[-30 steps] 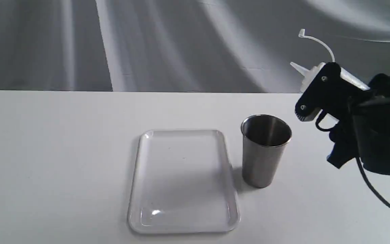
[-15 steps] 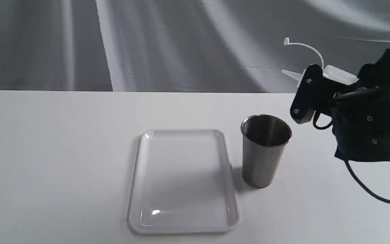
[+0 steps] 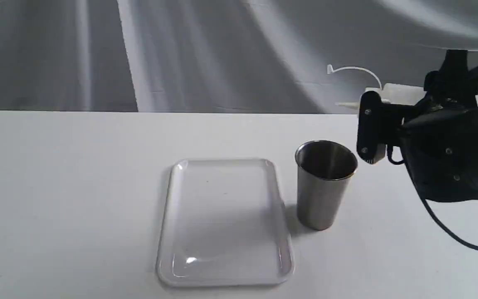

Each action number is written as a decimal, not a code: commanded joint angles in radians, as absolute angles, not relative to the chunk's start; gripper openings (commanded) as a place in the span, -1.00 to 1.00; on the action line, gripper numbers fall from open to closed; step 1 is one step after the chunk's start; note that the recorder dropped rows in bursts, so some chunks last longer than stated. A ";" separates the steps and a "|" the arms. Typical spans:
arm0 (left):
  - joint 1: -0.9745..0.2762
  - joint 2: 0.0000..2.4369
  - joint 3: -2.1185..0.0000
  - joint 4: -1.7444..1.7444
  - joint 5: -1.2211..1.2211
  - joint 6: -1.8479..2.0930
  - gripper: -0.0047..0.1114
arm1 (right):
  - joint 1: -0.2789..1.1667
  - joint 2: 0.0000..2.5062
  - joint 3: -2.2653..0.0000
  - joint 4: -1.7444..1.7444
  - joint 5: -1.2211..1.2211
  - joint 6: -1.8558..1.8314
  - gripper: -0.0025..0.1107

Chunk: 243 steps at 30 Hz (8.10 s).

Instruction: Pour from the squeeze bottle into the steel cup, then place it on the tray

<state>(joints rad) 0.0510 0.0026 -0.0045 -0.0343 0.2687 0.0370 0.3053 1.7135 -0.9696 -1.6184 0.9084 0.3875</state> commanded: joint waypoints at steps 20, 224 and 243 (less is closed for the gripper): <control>0.054 0.000 0.000 -0.034 0.259 0.033 -0.78 | 0.299 1.705 -0.979 -1.744 0.956 0.214 -0.96; 0.054 0.000 0.000 -0.034 0.259 0.036 -0.78 | 0.490 1.919 -0.926 -0.048 -0.851 -0.023 -0.96; 0.054 0.000 0.000 -0.034 0.259 0.036 -0.78 | 0.490 2.173 -1.084 -0.037 -0.875 -0.023 -0.96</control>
<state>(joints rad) 0.0510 0.0026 -0.0045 -0.0343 0.2687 0.0370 0.4882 2.1724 -1.0720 -0.0464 -0.8204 -0.0226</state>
